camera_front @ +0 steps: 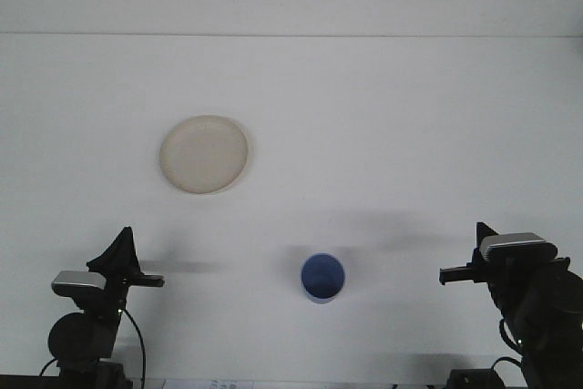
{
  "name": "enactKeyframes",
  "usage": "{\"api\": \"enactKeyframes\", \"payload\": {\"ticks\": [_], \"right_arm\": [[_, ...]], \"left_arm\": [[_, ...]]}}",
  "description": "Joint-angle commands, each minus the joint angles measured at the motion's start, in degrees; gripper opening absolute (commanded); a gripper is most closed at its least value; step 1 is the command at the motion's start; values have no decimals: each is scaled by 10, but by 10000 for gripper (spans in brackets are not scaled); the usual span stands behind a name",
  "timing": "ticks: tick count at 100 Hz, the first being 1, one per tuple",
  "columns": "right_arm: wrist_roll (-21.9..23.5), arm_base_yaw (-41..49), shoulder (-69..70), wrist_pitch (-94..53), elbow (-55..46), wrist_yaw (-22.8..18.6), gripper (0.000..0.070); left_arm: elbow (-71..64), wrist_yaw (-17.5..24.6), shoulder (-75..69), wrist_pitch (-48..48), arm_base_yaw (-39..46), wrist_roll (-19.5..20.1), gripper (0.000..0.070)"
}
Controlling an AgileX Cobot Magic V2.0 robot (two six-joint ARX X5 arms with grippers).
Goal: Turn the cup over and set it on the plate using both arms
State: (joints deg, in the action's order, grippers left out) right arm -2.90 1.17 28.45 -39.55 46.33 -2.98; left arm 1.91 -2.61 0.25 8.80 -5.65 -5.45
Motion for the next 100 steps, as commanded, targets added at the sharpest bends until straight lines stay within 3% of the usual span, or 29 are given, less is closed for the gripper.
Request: {"api": "enactKeyframes", "payload": {"ticks": [1, 26, 39, 49, 56, 73, 89, 100], "right_arm": [[5, 1, 4, 6, 4, 0, 0], [5, 1, 5, 6, 4, 0, 0], [5, 1, 5, 6, 4, 0, 0], [5, 1, 5, 6, 4, 0, 0], [5, 1, 5, 6, 4, 0, 0], [5, 1, 5, 6, 4, 0, 0], [5, 1, 5, 6, 4, 0, 0], [5, 1, 5, 6, 4, 0, 0]], "left_arm": [[-11, 3, -1, 7, 0, 0, 12], [11, 3, 0, -9, 0, -11, 12], [97, 3, 25, -114, 0, -39, 12], [197, 3, 91, -205, 0, -96, 12], [278, 13, 161, -260, 0, -111, 12], [482, 70, 339, -389, 0, -80, 12], [637, 76, 475, -520, -5, -9, 12], [691, 95, 531, -556, -14, -6, 12]]}}
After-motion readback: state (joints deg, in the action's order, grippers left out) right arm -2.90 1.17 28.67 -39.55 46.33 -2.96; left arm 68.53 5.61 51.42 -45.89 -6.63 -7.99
